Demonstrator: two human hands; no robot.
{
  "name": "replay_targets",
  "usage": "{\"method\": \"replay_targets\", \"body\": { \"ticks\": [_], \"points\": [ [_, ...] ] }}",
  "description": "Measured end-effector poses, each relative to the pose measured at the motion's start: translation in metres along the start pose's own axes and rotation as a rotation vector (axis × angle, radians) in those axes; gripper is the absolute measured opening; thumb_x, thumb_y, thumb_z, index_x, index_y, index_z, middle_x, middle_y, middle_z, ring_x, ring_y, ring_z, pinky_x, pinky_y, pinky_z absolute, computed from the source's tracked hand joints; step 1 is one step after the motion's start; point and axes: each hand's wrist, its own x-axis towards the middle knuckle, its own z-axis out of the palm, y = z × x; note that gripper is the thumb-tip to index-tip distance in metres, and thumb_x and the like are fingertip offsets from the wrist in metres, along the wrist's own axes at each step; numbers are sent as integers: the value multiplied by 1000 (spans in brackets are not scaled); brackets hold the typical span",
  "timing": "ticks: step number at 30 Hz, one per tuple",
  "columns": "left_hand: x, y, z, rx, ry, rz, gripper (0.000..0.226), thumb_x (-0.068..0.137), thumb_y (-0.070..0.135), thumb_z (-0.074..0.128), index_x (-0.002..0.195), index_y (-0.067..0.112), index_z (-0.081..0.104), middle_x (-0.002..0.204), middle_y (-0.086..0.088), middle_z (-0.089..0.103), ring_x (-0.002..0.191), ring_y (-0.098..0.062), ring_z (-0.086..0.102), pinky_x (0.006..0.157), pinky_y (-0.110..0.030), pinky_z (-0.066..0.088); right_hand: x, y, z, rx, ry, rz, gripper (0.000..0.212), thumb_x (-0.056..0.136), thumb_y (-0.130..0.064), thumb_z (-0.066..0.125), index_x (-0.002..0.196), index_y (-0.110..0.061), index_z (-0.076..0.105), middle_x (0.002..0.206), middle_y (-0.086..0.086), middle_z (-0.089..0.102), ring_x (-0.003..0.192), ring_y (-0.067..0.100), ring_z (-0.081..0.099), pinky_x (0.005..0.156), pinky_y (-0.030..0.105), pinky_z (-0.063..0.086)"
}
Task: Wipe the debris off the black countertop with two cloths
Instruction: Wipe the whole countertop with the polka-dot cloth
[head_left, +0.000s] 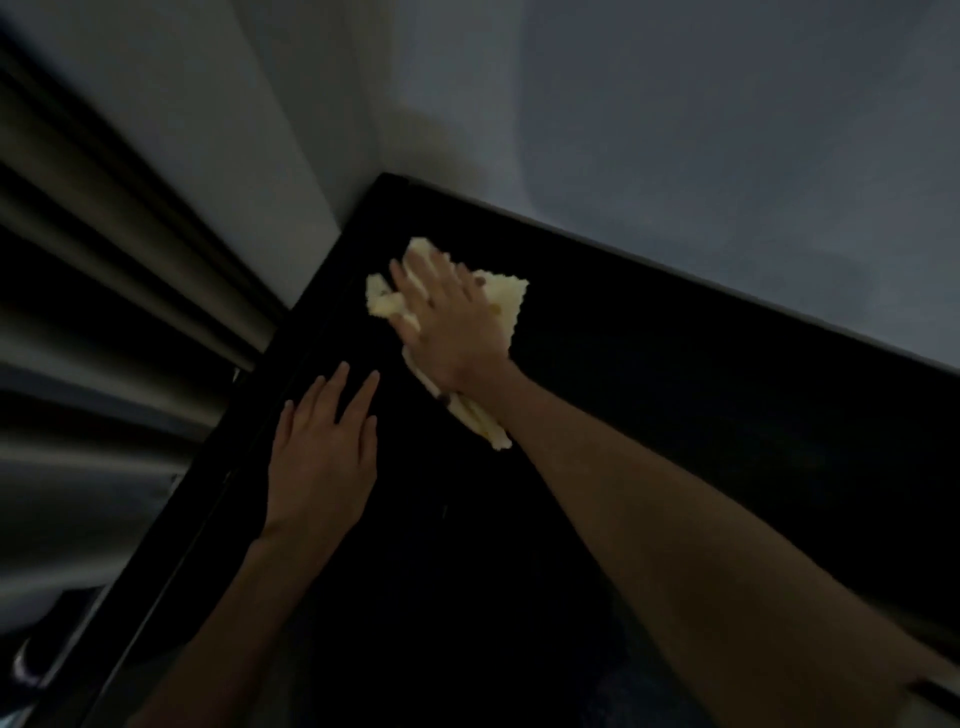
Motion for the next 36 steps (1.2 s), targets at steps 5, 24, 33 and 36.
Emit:
{"method": "replay_targets", "body": {
  "ticks": [5,24,33,36],
  "points": [
    [-14,-2,-1,-8,8,-65,48,97,25,43,143,17,38,150,-13,34,138,-31,32,113,-49,23,-76,-4,1,61,21,-135,57,101,-45,29,153,-25,17,161,1,17,149,23,9,121,43,5],
    [-10,12,-5,-64,28,-54,47,91,11,51,138,17,47,147,-20,38,130,-35,42,113,-51,24,-182,66,-22,89,90,830,62,92,-66,21,148,-49,2,162,1,-11,145,35,-21,113,62,-11],
    [0,-8,-4,-181,96,9,47,87,16,41,132,22,55,135,-13,52,120,-33,49,113,-56,20,-57,101,-29,57,91,714,53,99,-56,15,150,-47,3,163,2,-1,146,43,0,116,58,-6],
    [5,-27,-5,-251,121,35,51,90,13,43,140,23,43,143,-9,43,126,-31,43,110,-57,26,-11,80,-25,67,77,468,53,101,-50,16,151,-43,2,163,3,2,145,41,10,119,52,0]
  ]
}}
